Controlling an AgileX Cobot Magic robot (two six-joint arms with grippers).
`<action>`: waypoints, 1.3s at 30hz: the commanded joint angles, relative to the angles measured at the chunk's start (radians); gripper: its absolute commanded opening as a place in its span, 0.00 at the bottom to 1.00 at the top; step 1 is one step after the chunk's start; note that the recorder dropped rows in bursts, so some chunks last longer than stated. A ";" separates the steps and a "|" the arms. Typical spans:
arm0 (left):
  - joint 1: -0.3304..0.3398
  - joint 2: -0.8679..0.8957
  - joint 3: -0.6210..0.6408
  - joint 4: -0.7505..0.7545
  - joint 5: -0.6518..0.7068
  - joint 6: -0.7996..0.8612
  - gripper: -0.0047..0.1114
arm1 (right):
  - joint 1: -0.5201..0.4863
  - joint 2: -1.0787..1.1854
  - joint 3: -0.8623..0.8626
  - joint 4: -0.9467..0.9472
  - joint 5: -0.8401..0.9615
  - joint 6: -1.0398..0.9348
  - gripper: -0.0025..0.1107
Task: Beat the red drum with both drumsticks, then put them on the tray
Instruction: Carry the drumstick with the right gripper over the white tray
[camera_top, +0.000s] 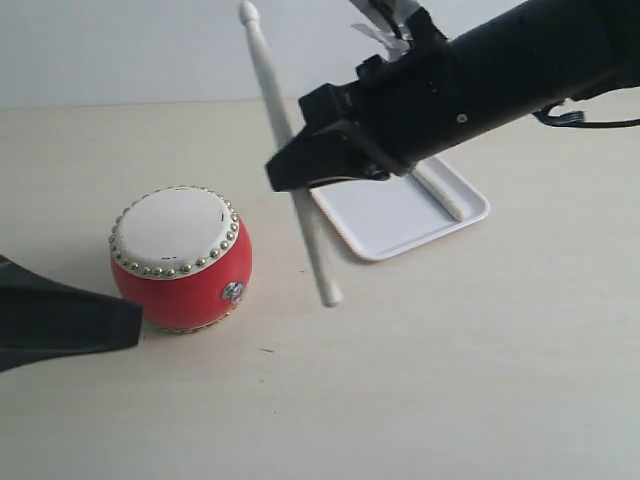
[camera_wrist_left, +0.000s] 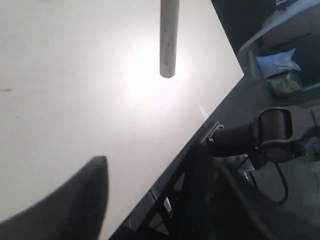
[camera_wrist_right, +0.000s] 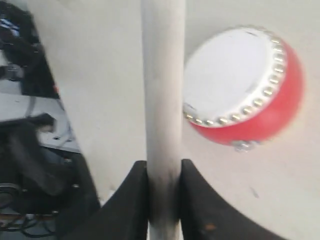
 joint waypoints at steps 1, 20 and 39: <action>-0.006 -0.030 -0.049 0.018 -0.032 -0.031 0.11 | -0.044 0.010 -0.086 -0.353 -0.040 0.262 0.02; -0.006 -0.303 -0.204 0.937 -0.016 -0.848 0.04 | -0.044 0.602 -0.822 -1.102 0.198 0.789 0.02; -0.006 -0.448 -0.204 0.976 0.124 -0.948 0.04 | -0.044 0.829 -1.050 -1.090 0.279 0.789 0.02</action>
